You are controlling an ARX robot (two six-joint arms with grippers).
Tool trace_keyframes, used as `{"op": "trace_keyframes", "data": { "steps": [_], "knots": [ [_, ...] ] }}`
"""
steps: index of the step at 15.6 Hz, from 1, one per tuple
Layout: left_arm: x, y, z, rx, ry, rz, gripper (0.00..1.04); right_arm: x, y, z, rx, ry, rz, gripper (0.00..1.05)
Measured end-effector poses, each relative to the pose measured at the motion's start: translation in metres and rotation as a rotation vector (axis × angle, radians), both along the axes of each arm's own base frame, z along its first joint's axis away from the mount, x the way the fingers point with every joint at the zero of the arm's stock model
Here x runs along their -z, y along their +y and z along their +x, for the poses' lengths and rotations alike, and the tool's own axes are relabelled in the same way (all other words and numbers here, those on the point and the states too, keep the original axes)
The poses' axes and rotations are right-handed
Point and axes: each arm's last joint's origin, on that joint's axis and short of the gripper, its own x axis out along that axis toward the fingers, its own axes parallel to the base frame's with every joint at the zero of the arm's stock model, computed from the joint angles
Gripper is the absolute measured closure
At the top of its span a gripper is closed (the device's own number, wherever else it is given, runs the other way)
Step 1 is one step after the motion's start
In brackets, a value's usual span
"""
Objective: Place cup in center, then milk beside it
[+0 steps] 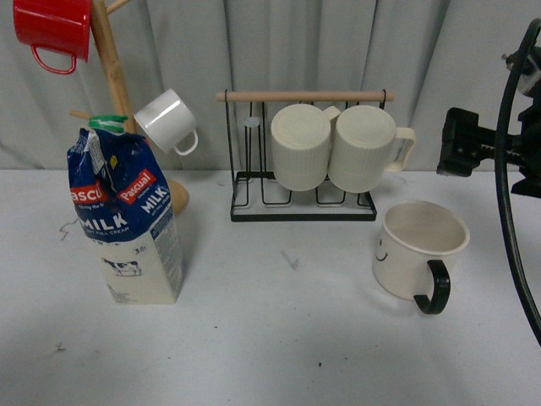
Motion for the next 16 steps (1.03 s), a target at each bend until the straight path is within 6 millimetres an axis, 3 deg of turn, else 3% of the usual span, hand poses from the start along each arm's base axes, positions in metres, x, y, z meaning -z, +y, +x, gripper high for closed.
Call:
{"op": "trace_keyframes", "data": {
  "steps": [4, 8, 12, 13, 16],
  "knots": [
    [0.0, 0.0, 0.0, 0.0, 0.0, 0.0, 0.07, 0.012, 0.001, 0.011, -0.008, 0.048, 0.003, 0.06],
    [0.0, 0.0, 0.0, 0.0, 0.0, 0.0, 0.07, 0.041, 0.003, 0.016, -0.018, 0.126, 0.005, 0.06],
    [0.0, 0.0, 0.0, 0.0, 0.0, 0.0, 0.07, 0.048, 0.006, 0.022, -0.047, 0.13, -0.002, 0.06],
    [0.0, 0.0, 0.0, 0.0, 0.0, 0.0, 0.07, 0.051, 0.007, 0.022, -0.049, 0.135, -0.004, 0.11],
    [0.0, 0.0, 0.0, 0.0, 0.0, 0.0, 0.07, 0.052, 0.006, 0.022, -0.045, 0.134, -0.007, 0.47]
  ]
}}
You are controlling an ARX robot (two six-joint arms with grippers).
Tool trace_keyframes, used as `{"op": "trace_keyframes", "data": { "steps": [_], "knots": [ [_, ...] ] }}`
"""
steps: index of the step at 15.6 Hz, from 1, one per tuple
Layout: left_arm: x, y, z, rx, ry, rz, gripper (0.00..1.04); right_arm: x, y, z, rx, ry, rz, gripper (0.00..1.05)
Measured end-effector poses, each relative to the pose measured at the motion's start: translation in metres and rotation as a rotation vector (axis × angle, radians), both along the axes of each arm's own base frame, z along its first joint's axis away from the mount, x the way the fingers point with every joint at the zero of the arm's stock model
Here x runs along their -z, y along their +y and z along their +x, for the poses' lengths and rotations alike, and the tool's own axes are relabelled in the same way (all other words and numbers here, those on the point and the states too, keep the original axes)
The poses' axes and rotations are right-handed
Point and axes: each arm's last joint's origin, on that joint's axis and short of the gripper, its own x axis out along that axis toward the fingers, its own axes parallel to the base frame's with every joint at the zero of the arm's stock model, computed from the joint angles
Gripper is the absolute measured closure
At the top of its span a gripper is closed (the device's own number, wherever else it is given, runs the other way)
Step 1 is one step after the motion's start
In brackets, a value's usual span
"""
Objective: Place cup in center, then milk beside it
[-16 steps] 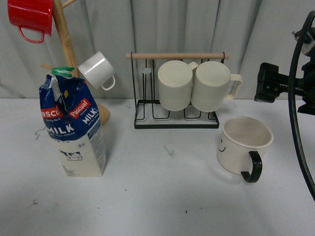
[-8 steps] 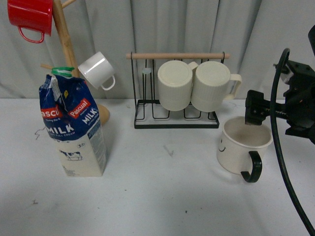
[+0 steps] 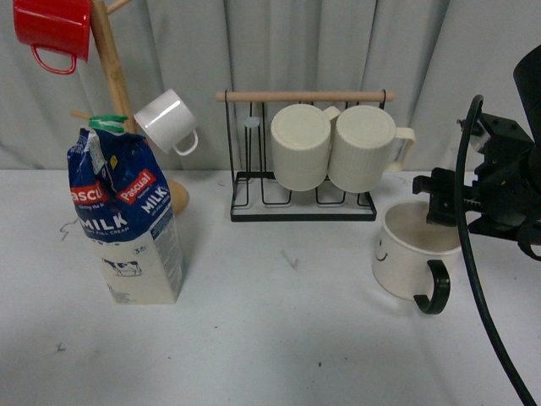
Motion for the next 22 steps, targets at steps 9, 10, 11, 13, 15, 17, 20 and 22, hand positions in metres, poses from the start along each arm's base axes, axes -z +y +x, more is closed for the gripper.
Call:
{"op": "trace_keyframes", "data": {
  "steps": [9, 10, 11, 13, 15, 17, 20, 22],
  "knots": [
    [0.0, 0.0, 0.0, 0.0, 0.0, 0.0, 0.07, -0.023, 0.01, -0.016, -0.063, -0.021, 0.022, 1.01],
    [0.0, 0.0, 0.0, 0.0, 0.0, 0.0, 0.07, -0.037, 0.017, -0.022, -0.104, -0.047, 0.029, 1.01],
    [0.0, 0.0, 0.0, 0.0, 0.0, 0.0, 0.07, -0.05, 0.027, -0.026, -0.151, -0.076, 0.03, 1.01],
    [0.0, 0.0, 0.0, 0.0, 0.0, 0.0, 0.07, -0.055, 0.042, -0.027, -0.246, -0.067, -0.01, 1.01],
    [0.0, 0.0, 0.0, 0.0, 0.0, 0.0, 0.07, -0.047, 0.051, -0.02, -0.325, -0.029, -0.079, 1.01],
    [0.0, 0.0, 0.0, 0.0, 0.0, 0.0, 0.07, -0.046, 0.058, -0.01, -0.371, -0.03, -0.146, 1.01],
    [0.0, 0.0, 0.0, 0.0, 0.0, 0.0, 0.07, -0.044, 0.081, -0.009, -0.459, -0.031, -0.17, 1.01],
    [0.0, 0.0, 0.0, 0.0, 0.0, 0.0, 0.07, -0.036, 0.091, -0.013, -0.49, -0.029, -0.167, 1.01]
  ]
}}
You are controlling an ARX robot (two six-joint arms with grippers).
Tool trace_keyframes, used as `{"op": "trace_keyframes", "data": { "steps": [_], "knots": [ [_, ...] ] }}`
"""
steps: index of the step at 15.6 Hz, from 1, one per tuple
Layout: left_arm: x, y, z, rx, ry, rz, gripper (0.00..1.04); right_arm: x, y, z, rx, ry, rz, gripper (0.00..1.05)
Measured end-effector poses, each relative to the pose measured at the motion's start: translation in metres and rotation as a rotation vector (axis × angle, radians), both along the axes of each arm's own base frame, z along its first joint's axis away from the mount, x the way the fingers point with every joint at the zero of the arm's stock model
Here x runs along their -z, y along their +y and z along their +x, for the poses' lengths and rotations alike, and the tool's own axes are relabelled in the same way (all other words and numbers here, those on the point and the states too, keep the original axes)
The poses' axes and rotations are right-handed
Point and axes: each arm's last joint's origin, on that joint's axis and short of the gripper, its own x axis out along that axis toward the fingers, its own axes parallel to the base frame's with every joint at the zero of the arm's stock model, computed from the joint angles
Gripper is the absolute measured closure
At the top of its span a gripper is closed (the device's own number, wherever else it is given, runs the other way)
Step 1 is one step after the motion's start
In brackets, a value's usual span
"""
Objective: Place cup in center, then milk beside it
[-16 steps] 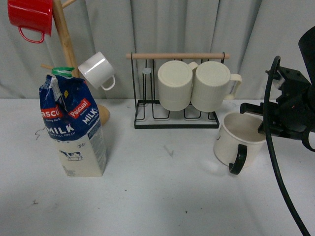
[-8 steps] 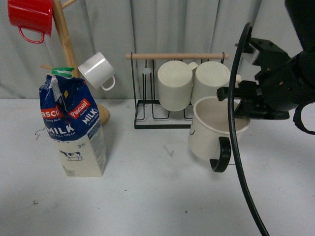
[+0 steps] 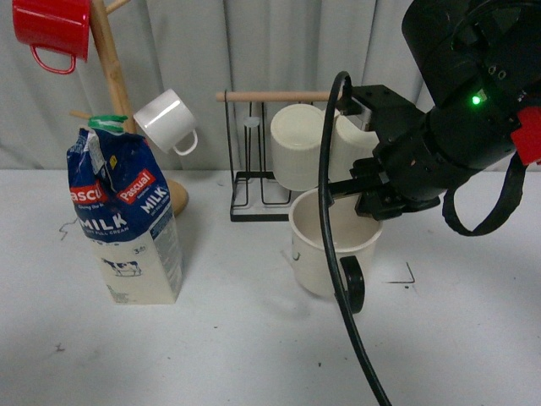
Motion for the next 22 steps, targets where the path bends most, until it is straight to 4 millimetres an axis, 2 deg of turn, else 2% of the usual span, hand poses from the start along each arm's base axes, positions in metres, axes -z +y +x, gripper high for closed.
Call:
{"op": "trace_keyframes", "data": {
  "steps": [4, 15, 16, 18, 22],
  "knots": [
    [0.0, 0.0, 0.0, 0.0, 0.0, 0.0, 0.07, 0.019, -0.001, -0.002, 0.0, 0.039, -0.011, 1.01],
    [0.0, 0.0, 0.0, 0.0, 0.0, 0.0, 0.07, 0.027, 0.002, 0.006, 0.049, 0.06, 0.012, 1.01],
    [0.0, 0.0, 0.0, 0.0, 0.0, 0.0, 0.07, 0.027, 0.002, 0.006, 0.049, 0.064, 0.011, 0.96],
    [0.0, 0.0, 0.0, 0.0, 0.0, 0.0, 0.07, 0.026, 0.002, 0.007, 0.038, 0.06, 0.023, 0.74],
    [0.0, 0.0, 0.0, 0.0, 0.0, 0.0, 0.07, 0.025, -0.001, 0.008, 0.033, 0.062, 0.037, 0.39]
  ]
}}
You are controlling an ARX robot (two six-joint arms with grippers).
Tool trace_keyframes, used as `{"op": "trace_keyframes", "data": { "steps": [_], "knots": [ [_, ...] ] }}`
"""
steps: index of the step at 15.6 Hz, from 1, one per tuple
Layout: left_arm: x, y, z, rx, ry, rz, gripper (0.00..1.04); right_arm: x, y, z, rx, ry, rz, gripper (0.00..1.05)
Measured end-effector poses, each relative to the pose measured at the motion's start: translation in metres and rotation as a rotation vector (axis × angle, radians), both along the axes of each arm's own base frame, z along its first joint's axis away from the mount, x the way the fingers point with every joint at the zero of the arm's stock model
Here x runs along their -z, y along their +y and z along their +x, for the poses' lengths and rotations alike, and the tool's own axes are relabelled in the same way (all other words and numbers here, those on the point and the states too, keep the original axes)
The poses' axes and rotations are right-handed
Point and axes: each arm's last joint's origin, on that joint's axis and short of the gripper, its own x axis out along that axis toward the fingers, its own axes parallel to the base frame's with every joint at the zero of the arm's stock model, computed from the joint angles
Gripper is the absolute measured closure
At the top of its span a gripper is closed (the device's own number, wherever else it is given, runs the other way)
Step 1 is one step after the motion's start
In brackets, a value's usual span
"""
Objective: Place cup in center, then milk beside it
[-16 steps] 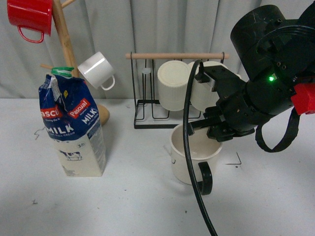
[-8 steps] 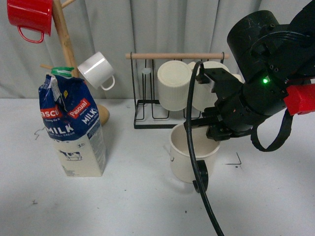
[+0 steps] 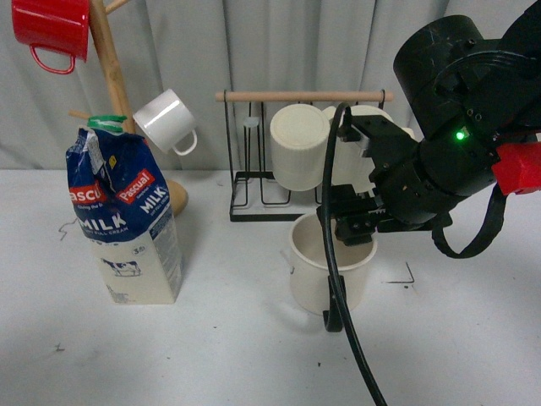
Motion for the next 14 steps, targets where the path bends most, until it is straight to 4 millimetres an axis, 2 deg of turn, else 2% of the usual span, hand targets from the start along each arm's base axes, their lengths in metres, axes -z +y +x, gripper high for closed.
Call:
{"op": "trace_keyframes", "data": {
  "steps": [2, 3, 4, 5, 6, 9, 11, 14],
  "knots": [
    [0.0, 0.0, 0.0, 0.0, 0.0, 0.0, 0.07, -0.018, -0.006, -0.001, 0.003, -0.035, 0.076, 0.16],
    [0.0, 0.0, 0.0, 0.0, 0.0, 0.0, 0.07, -0.036, -0.011, -0.007, 0.004, -0.104, 0.113, 0.05],
    [0.0, 0.0, 0.0, 0.0, 0.0, 0.0, 0.07, -0.061, -0.019, -0.018, -0.012, -0.195, 0.167, 0.07],
    [0.0, 0.0, 0.0, 0.0, 0.0, 0.0, 0.07, -0.104, -0.058, -0.071, -0.031, -0.435, 0.28, 0.07],
    [0.0, 0.0, 0.0, 0.001, 0.0, 0.0, 0.07, -0.102, -0.073, -0.097, 0.137, -0.72, 0.189, 0.19],
    [0.0, 0.0, 0.0, -0.001, 0.0, 0.0, 0.07, -0.082, -0.115, -0.162, 0.415, -0.974, 0.085, 0.48],
    [0.0, 0.0, 0.0, 0.001, 0.0, 0.0, 0.07, -0.07, -0.117, -0.185, 0.399, -0.974, 0.094, 0.7],
    [0.0, 0.0, 0.0, 0.0, 0.0, 0.0, 0.07, -0.06, -0.12, -0.206, 0.39, -0.958, 0.093, 0.96]
  ]
}}
